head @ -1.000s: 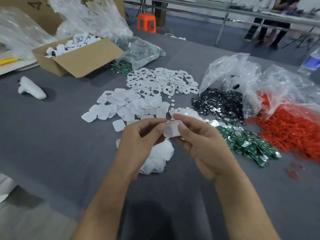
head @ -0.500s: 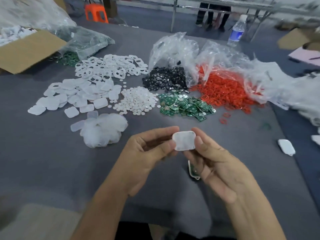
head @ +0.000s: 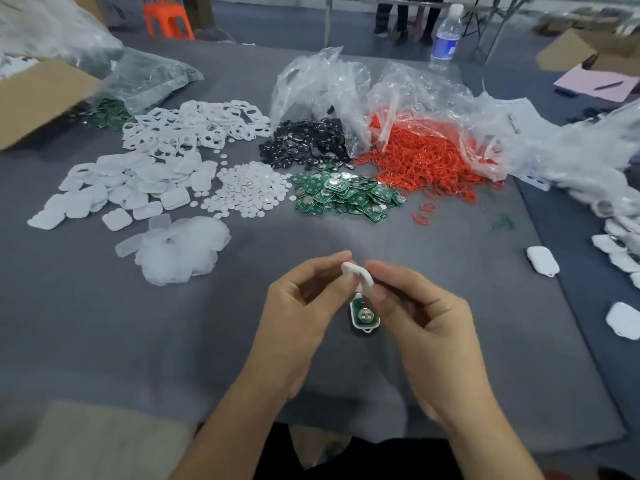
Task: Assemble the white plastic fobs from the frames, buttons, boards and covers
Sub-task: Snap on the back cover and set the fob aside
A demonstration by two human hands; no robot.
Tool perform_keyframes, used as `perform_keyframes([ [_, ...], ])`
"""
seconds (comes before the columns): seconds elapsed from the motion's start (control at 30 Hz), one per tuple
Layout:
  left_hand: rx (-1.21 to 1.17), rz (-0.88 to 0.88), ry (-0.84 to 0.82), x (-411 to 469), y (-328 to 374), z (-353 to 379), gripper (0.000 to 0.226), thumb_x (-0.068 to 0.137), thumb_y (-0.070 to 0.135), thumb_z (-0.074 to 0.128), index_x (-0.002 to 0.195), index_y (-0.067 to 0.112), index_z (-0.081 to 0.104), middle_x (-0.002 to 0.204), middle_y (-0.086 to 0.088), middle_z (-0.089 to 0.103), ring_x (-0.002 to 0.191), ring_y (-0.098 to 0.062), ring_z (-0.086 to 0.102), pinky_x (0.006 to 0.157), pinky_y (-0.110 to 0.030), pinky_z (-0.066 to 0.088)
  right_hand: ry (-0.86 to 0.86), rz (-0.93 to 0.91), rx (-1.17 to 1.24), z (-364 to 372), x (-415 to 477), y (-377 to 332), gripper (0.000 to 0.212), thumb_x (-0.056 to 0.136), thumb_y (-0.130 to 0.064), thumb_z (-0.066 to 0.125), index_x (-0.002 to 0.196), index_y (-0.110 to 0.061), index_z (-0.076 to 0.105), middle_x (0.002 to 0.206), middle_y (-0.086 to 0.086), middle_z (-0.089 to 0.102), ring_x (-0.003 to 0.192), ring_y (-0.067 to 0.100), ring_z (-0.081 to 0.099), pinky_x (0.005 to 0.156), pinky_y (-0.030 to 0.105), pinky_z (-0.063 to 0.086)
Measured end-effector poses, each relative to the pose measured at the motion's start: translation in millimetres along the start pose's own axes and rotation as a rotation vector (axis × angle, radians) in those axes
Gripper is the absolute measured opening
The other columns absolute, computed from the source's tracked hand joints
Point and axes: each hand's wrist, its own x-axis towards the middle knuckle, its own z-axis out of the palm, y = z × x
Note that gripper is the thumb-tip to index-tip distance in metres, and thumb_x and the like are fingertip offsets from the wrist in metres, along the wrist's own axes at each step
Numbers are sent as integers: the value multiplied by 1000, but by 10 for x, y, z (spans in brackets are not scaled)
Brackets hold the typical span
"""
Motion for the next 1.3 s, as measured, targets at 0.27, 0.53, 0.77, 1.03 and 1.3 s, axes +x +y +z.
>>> perform_keyframes([
  [0.27, -331, -167, -76, 15, -82, 116, 36, 83, 17, 73, 117, 8, 72, 120, -15, 74, 101, -20, 73, 81, -24, 59, 70, -156, -125, -7, -84, 56, 42, 81, 8, 76, 107, -26, 74, 115, -8, 70, 108, 0, 66, 83, 8, 51],
  [0.53, -486, -155, -223, 30, -126, 63, 45, 85, 11, 68, 129, 2, 64, 137, -16, 66, 121, -22, 67, 94, -27, 57, -17, -180, -61, -70, -68, 193, 58, 80, 18, 70, 117, -26, 69, 125, -11, 64, 120, 10, 63, 95, 17, 51],
  [0.77, -389, -144, -214, 20, -168, 1, 37, 85, 6, 71, 120, 15, 77, 123, -11, 73, 105, -15, 71, 82, -22, 59, -67, -222, -258, -174, 8, 243, 55, 76, -6, 82, 124, -26, 66, 126, -13, 61, 115, 16, 65, 94, 23, 54],
  [1.03, -254, -104, -181, 9, -198, -92, 36, 83, 1, 67, 114, 15, 79, 107, -5, 74, 100, -14, 69, 81, -21, 58, -141, -293, -531, -266, 83, 229, 51, 70, -18, 91, 117, -22, 71, 107, -14, 66, 88, 10, 68, 78, 17, 55],
  [1.3, -41, -150, -59, -146, -342, -67, 22, 82, 18, 73, 104, 17, 78, 108, -10, 77, 99, -19, 72, 87, -27, 59, 12, -269, -482, -285, -81, 431, 41, 64, -33, 92, 100, -37, 71, 94, -19, 70, 79, 2, 72, 71, 14, 55],
])
